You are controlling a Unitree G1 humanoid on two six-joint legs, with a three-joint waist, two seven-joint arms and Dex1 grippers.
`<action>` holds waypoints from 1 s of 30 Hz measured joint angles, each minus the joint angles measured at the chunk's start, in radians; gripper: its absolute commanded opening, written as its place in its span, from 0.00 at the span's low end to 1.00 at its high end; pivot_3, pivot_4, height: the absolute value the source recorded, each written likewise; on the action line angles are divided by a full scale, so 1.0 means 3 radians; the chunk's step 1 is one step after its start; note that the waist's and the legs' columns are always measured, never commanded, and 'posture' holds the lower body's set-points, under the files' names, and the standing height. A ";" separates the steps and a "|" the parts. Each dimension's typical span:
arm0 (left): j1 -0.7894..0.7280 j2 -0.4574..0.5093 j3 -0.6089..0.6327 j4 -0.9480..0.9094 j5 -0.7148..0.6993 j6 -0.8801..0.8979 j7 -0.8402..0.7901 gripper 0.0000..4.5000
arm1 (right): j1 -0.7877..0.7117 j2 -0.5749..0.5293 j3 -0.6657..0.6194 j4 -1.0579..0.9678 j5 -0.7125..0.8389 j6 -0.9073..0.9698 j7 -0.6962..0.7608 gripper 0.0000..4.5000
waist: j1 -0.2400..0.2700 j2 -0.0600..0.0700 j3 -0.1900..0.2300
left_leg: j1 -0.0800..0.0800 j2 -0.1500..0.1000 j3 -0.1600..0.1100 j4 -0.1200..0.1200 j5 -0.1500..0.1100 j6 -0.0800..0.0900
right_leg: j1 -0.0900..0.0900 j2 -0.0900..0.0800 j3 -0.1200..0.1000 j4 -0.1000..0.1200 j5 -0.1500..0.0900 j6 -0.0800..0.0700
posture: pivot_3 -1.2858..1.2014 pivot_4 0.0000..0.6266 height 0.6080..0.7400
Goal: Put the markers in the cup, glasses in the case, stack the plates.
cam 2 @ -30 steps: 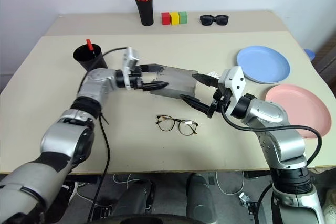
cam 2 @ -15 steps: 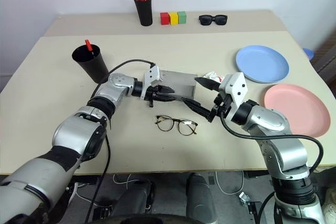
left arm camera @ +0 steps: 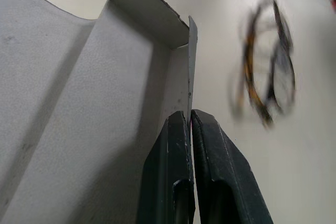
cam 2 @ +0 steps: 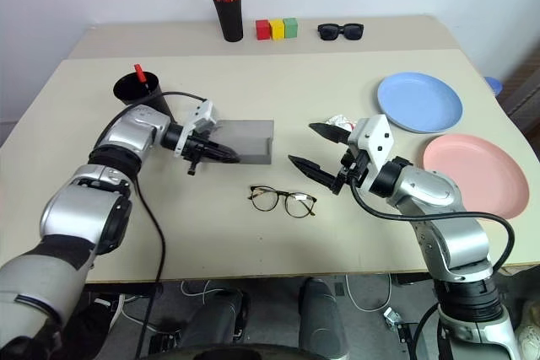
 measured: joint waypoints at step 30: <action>0.1581 0.0532 0.0886 -0.3046 -0.1765 0.1744 -0.0041 1.00 | -0.0331 -0.0230 0.0834 -0.0309 -0.0688 0.0692 -0.0192 0.82 | -0.0079 0.0004 -0.0001 | -0.0003 0.0004 -0.0003 -0.0005 0.0000 -0.0001 | -0.0011 0.0000 0.0004 0.0006 -0.0001 -0.0003 | 0.52 0.24 1.00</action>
